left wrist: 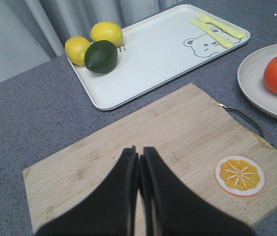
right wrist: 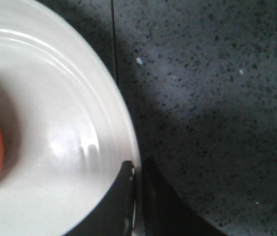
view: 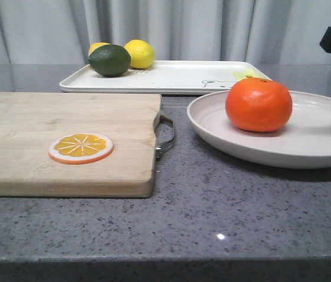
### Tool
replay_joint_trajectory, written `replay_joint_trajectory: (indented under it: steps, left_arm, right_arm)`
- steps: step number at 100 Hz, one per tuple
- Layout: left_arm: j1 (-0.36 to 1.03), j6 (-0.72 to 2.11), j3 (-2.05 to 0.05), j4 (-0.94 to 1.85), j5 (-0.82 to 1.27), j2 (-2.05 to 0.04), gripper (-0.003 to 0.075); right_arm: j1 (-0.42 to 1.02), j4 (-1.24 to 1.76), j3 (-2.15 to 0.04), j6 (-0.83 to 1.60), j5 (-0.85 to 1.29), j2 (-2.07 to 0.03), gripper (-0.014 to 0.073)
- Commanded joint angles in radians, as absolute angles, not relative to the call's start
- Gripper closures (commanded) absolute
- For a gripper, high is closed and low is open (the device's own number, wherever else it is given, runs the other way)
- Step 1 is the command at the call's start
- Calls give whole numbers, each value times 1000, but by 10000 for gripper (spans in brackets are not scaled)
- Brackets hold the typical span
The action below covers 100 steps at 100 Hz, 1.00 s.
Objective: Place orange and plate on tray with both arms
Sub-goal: 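Grasp the rim of the white plate with the right gripper and lift it, then carry the plate with the orange toward the tray with the right gripper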
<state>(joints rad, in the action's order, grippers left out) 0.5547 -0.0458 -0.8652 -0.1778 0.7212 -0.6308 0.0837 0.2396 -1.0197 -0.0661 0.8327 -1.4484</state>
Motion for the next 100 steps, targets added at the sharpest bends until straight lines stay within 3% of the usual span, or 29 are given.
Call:
replay_joint_trajectory:
  steps: [1,58,100]
  left_arm:
    - [554,-54,-889,-185,649,-630,740]
    - [554,-54,-889,-181,649,-630,740]
    - [554,-54,-889,-181,647,-630,740]
  right_arm:
    - [79,233,-1044,-52,830,-1422,652]
    - [78,376,-1292,-52,951,-1430,652]
    - [80,464,-1661,-43,1055,-1737,652]
